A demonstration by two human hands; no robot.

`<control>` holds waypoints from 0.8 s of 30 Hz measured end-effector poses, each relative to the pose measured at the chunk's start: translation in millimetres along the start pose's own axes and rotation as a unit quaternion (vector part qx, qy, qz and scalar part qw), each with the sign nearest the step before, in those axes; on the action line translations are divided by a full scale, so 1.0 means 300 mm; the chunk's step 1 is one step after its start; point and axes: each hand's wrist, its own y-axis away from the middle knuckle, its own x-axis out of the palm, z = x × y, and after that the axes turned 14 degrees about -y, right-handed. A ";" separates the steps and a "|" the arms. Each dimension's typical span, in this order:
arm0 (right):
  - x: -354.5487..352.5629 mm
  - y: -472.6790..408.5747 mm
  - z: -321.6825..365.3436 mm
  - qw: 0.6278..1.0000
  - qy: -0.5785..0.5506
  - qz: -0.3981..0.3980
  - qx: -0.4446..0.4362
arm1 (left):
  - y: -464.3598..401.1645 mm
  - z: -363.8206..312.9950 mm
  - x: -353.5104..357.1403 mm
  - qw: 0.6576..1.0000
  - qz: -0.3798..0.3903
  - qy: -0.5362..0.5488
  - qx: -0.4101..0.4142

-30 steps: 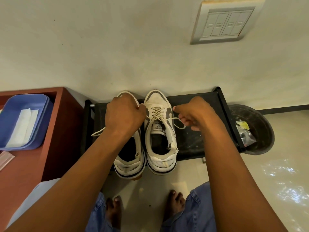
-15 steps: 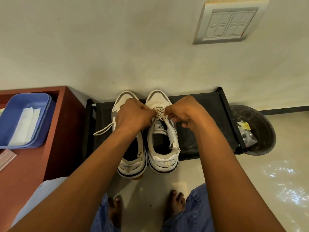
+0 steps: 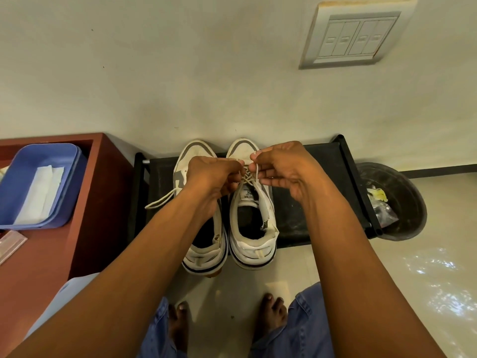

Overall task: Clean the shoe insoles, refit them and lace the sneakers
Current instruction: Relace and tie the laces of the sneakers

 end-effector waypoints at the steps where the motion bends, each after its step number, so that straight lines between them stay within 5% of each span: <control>1: -0.001 0.000 0.002 1.000 0.001 0.002 -0.001 | 0.002 -0.001 0.000 1.000 0.001 0.007 0.003; 24: -0.006 0.002 0.008 0.999 -0.019 0.009 -0.029 | 0.024 -0.021 -0.001 0.997 0.058 0.045 -0.006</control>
